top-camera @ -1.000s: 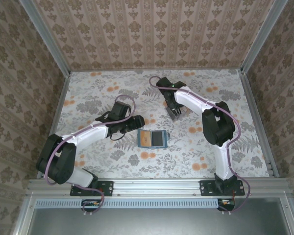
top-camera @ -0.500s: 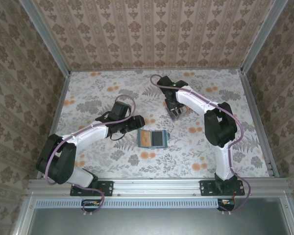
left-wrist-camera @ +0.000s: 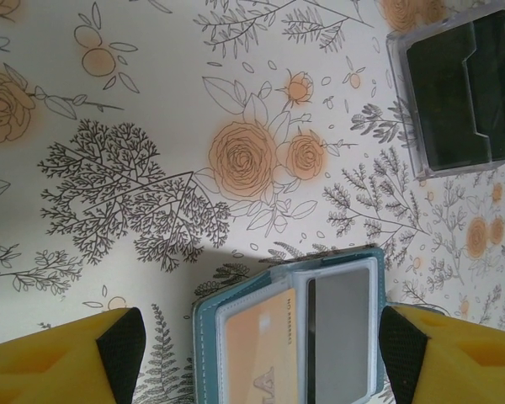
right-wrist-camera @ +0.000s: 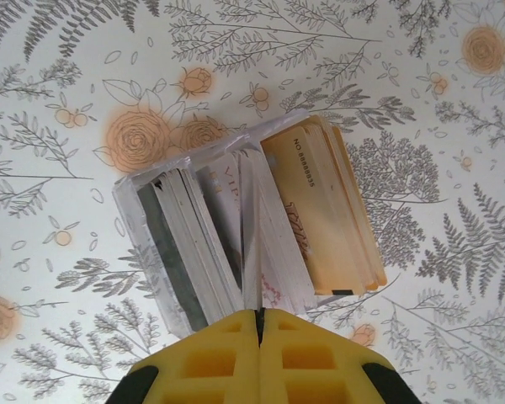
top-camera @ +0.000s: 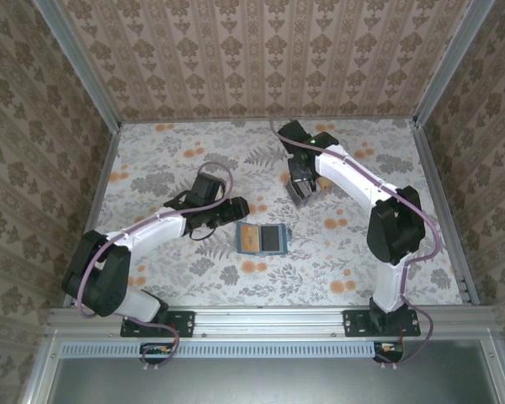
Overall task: Put the credit cards into the card holder
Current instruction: Pick up several credit cards from the storage box.
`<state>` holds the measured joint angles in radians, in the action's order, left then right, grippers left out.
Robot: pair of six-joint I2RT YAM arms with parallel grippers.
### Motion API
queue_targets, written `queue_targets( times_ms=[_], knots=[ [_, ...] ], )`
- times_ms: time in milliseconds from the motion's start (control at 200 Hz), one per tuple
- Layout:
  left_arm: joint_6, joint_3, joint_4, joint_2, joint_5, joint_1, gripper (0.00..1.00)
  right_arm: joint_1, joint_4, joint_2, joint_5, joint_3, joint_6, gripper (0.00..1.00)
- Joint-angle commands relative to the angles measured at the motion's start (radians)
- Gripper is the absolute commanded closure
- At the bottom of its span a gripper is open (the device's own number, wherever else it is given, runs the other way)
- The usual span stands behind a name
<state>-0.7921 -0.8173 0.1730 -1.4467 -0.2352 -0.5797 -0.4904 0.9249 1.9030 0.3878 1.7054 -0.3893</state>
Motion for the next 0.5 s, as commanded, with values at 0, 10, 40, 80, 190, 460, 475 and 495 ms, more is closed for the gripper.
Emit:
queue_targets(
  times_ms=[0,10,40,80,190,460,475,495],
  knots=[
    [-0.012,-0.045,0.004,0.019,-0.017,0.007,0.23,0.002,0.032,-0.068,-0.038,-0.028,-0.089,0.99],
    [-0.011,-0.047,0.004,0.019,-0.016,0.007,0.23,0.001,0.029,-0.074,-0.043,-0.031,-0.094,0.99],
    [-0.01,-0.051,0.003,0.021,-0.018,0.009,0.23,0.001,0.026,-0.088,-0.047,-0.038,-0.115,0.99],
    [-0.012,-0.057,0.003,0.022,-0.023,0.01,0.23,0.001,0.022,-0.108,-0.059,-0.05,-0.141,0.99],
    [-0.017,-0.077,-0.001,0.022,-0.047,0.017,0.23,-0.004,-0.022,-0.167,-0.14,-0.1,-0.225,1.0],
    [-0.143,-0.076,-0.205,-0.005,-0.276,0.093,0.22,-0.017,-0.287,-0.334,-0.415,-0.321,-0.413,0.99],
    [-0.147,-0.077,-0.22,-0.006,-0.287,0.096,0.22,-0.017,-0.303,-0.341,-0.434,-0.331,-0.422,1.0],
    [-0.154,-0.08,-0.235,-0.01,-0.302,0.099,0.22,-0.018,-0.324,-0.351,-0.456,-0.342,-0.43,0.99]
  ],
)
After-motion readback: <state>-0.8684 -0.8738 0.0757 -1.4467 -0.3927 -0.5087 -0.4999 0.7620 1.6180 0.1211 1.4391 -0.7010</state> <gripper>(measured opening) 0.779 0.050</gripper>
